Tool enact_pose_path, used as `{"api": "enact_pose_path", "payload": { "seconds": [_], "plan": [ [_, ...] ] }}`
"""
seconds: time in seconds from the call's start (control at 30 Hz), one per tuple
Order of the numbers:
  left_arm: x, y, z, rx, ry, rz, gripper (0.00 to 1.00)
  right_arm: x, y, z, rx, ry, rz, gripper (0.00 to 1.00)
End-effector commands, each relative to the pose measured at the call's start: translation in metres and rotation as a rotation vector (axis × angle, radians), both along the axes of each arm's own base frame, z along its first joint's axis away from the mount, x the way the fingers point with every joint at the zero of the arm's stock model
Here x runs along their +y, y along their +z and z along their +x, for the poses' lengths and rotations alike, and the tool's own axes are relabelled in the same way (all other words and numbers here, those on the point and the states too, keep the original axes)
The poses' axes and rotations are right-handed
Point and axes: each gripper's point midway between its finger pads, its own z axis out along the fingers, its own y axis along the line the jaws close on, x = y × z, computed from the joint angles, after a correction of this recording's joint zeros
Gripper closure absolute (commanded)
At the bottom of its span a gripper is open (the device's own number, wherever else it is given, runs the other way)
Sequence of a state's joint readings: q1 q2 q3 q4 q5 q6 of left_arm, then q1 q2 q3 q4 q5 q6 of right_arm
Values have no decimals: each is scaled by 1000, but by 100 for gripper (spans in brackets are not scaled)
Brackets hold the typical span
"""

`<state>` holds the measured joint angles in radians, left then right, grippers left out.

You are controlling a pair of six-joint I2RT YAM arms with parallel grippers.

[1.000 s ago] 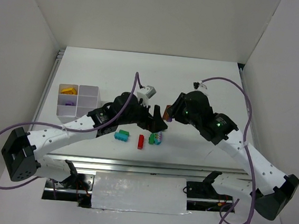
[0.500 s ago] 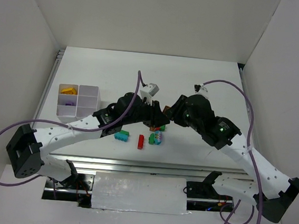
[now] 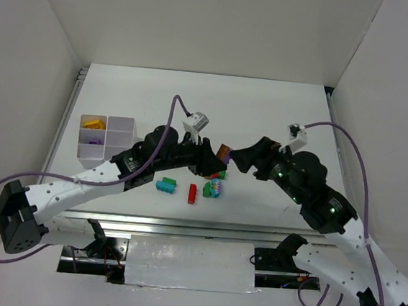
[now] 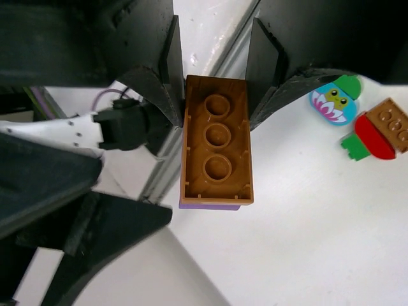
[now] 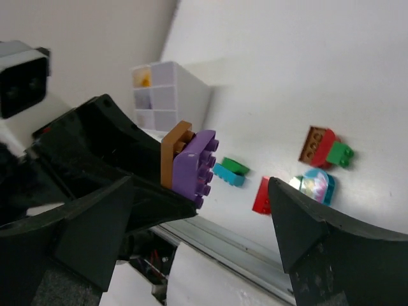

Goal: Sort the legos into containers by color

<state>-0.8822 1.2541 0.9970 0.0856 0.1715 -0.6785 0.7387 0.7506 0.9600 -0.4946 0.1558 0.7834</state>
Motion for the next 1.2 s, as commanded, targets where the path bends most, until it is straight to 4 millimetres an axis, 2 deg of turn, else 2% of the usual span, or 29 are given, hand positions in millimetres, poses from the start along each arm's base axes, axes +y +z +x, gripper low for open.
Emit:
{"api": "enact_pose_path", "payload": {
  "seconds": [0.0,0.03,0.1,0.13,0.17,0.27,0.33,0.43,0.53,0.63,0.67,0.73,0.77,0.8,0.83,0.87,0.93,1.03,1.17],
  "plan": [
    [6,48,-21,-122,-106,-116,100,-2,43,-14,-236,121,38,7],
    [8,49,-25,-126,-128,-132,100,10,41,-30,-254,246,49,7],
    [11,59,-45,-129,-224,-182,100,15,51,-45,-341,347,57,9],
    [12,63,-50,-139,-256,-207,100,23,46,-58,-353,439,66,9],
    [12,66,-63,-131,-320,-229,100,24,50,-66,-387,478,78,10],
    [17,76,-79,-147,-385,-268,100,32,56,-83,-465,583,133,10],
    [19,78,-88,-142,-420,-280,100,38,62,-86,-489,619,172,12],
    [21,81,-95,-138,-446,-300,100,45,65,-85,-466,647,185,22],
    [22,81,-99,-129,-464,-315,100,53,67,-80,-470,662,206,35],
    [21,75,-98,-109,-456,-308,100,56,72,-83,-491,690,232,56],
    [21,74,-97,-107,-451,-305,100,56,72,-83,-497,698,234,69],
    [21,73,-94,-104,-435,-296,100,57,70,-83,-489,698,230,85],
    [22,71,-93,-106,-426,-287,100,56,70,-84,-493,698,230,97],
    [22,71,-92,-98,-418,-275,99,56,67,-84,-490,698,228,100],
    [23,70,-90,-98,-409,-263,95,55,67,-86,-495,703,226,100],
    [24,74,-88,-119,-392,-257,78,54,66,-88,-505,707,220,100],
    [27,70,-82,-114,-352,-225,55,53,62,-90,-501,714,209,100],
    [31,77,-83,-134,-335,-225,47,54,57,-91,-506,739,173,100],
    [34,79,-81,-145,-317,-212,47,56,56,-94,-501,777,151,100]
  ]
}}
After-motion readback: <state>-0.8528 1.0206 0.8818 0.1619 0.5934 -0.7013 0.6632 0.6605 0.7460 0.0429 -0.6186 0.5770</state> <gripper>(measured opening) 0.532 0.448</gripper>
